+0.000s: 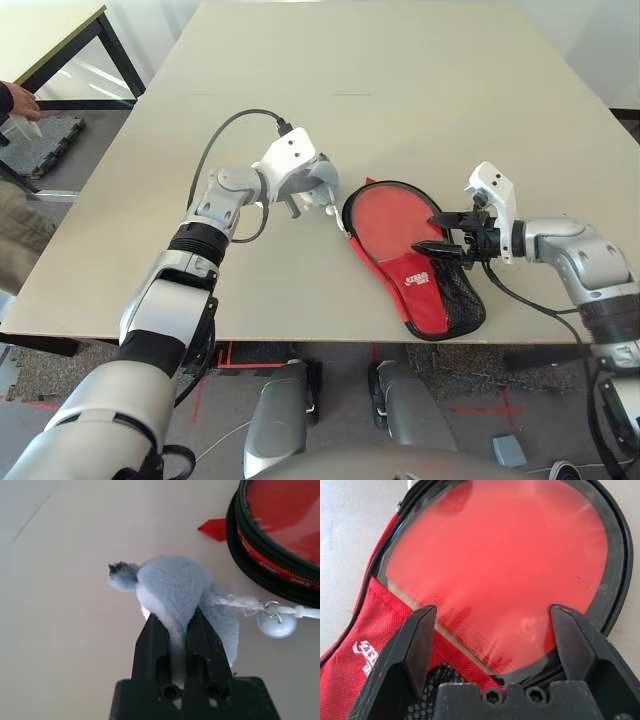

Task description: Store the ping-pong paddle in its case and zip it.

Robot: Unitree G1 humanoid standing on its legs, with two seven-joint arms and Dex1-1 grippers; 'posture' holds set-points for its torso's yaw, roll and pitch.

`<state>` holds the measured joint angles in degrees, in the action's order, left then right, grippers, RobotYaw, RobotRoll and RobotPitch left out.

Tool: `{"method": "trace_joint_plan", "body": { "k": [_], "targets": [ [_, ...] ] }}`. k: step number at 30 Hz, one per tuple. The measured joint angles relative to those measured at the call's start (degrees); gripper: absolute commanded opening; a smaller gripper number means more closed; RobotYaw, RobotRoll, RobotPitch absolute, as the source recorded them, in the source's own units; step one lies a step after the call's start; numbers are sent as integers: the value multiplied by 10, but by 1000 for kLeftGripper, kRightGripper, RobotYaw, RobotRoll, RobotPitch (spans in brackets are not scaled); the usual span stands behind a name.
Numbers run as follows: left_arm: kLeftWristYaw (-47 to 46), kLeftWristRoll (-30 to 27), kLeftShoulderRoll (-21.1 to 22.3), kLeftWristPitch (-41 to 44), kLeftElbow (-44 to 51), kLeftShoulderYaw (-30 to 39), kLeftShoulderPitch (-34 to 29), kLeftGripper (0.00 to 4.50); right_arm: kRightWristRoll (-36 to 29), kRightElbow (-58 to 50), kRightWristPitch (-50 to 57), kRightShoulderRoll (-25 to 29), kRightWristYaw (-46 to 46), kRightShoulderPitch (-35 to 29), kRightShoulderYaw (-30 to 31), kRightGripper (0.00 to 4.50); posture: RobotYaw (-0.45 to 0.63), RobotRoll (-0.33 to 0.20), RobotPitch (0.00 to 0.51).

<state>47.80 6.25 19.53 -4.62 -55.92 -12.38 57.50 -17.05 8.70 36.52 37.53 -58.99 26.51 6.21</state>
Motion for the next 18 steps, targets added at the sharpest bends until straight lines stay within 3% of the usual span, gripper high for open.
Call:
{"method": "trace_joint_plan", "body": {
  "k": [9,18],
  "targets": [
    [-49,52,-31,-65,-97,-20,70,84,15,-16,-8,-2,12,-11,2,4500,-19,0,167],
    [-72,89,-20,-86,-127,-24,92,81,22,-21,-17,-4,18,-16,4,4500,-4,0,167]
  ]
}}
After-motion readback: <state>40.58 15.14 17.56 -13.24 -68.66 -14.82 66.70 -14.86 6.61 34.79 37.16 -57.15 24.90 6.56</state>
